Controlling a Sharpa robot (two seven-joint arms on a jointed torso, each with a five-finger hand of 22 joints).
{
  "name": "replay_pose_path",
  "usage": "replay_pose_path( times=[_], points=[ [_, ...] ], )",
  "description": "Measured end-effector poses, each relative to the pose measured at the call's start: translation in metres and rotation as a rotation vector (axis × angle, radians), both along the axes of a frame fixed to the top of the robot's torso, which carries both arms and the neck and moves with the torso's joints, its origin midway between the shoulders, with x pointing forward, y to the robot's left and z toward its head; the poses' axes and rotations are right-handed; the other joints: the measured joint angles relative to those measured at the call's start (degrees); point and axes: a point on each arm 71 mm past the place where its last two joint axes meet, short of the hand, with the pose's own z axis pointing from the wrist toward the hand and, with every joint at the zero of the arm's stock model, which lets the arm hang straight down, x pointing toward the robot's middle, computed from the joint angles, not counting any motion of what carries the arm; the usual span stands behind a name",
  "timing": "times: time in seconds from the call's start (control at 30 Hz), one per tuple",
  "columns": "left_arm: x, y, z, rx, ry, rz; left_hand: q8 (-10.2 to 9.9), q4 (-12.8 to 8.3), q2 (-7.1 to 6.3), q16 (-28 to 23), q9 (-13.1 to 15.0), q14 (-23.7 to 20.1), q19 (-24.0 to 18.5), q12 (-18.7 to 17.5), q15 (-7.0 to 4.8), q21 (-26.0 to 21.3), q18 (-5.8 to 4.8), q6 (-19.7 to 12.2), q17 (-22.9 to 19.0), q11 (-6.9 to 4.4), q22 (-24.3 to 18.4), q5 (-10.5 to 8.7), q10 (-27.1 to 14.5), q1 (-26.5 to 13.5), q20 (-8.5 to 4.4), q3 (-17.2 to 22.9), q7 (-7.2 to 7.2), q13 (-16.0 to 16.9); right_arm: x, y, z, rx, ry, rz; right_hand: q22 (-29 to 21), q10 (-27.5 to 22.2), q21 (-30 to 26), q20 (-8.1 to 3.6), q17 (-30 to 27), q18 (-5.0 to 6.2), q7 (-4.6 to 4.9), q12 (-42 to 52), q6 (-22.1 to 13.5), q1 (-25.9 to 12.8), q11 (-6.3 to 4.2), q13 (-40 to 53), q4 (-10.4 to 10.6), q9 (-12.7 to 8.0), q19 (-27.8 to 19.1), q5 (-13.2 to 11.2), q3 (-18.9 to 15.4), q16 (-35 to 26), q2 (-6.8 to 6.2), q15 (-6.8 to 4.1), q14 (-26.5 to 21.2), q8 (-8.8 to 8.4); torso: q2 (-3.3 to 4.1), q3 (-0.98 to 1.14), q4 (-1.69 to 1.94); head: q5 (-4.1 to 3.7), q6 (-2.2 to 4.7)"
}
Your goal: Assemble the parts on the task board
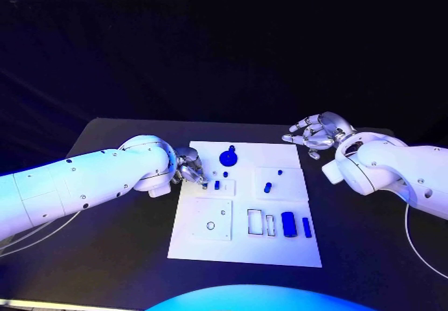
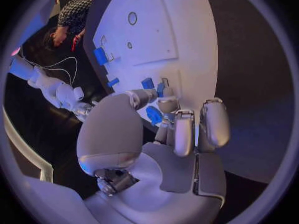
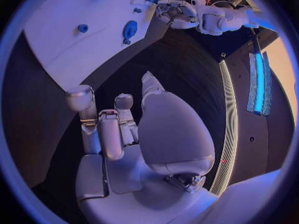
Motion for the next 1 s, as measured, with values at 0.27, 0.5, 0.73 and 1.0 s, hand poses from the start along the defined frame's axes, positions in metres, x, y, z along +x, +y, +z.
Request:
replay_pose_path(
  times=[0.27,0.5,0.73,1.0],
  points=[
    [-0.001,0.0005,-0.0033,0.006,0.004,0.0,0.0,0.0,-0.13,0.0,0.0,0.0,0.2,0.2,0.0,0.0,0.0,0.2,0.0,-0.1,0.1,0.24,0.1,-0.1,-0.2,0.0,-0.17,0.2,-0.0016,0.001,-0.0003,0.002,0.001,0.005,0.0,0.0,0.0,0.0,0.0,0.0,0.0,0.0,0.0,0.0,0.0,0.0,0.0,0.0,0.0,0.0,0.0,0.0,0.0,0.0,0.0,0.0,0.01,0.03,0.01,0.0,-0.13],
    [-0.0014,0.0003,-0.0041,0.009,0.006,-0.001,-0.1,0.0,-0.12,0.0,0.1,0.0,0.2,0.2,0.0,0.0,0.0,0.2,0.0,-0.19,0.2,0.24,0.2,-0.1,-0.2,0.0,-0.17,0.2,-0.0014,0.0,-0.0004,0.0,0.0,0.003,0.0,0.0,0.0,0.0,0.0,0.0,0.0,0.0,0.0,0.0,0.0,0.0,0.0,0.0,0.0,0.0,0.0,0.0,0.0,0.0,0.0,0.0,-0.01,0.02,0.0,0.07,-0.23],
    [-0.0015,0.0005,-0.0046,0.01,0.008,-0.001,0.2,0.0,-0.12,0.0,0.1,0.0,0.2,0.2,0.0,0.0,0.0,0.2,0.0,-0.19,0.2,0.24,0.2,-0.1,-0.2,0.0,-0.17,0.4,-0.0011,-0.0008,-0.0005,-0.001,-0.001,0.002,0.0,0.0,0.0,0.0,0.0,-0.01,0.0,0.0,0.0,0.0,0.0,0.0,0.0,0.0,0.0,0.0,0.0,0.0,0.0,0.0,0.0,0.0,-0.01,0.02,-0.01,0.07,-0.2],
    [-0.0013,0.0007,-0.005,0.013,0.01,0.0,0.2,0.0,-0.12,0.0,0.1,0.0,0.2,0.2,0.0,0.0,0.0,0.2,0.0,-0.19,0.2,0.22,0.2,-0.1,-0.2,0.0,-0.17,0.4,-0.001,-0.0018,-0.0005,-0.002,-0.001,0.0,0.0,0.0,0.0,0.0,0.0,0.0,0.0,0.0,0.0,0.0,0.01,0.0,0.0,0.0,0.0,0.0,0.0,0.0,0.0,0.0,0.0,0.0,-0.01,0.02,-0.02,0.07,-0.24]
  ],
)
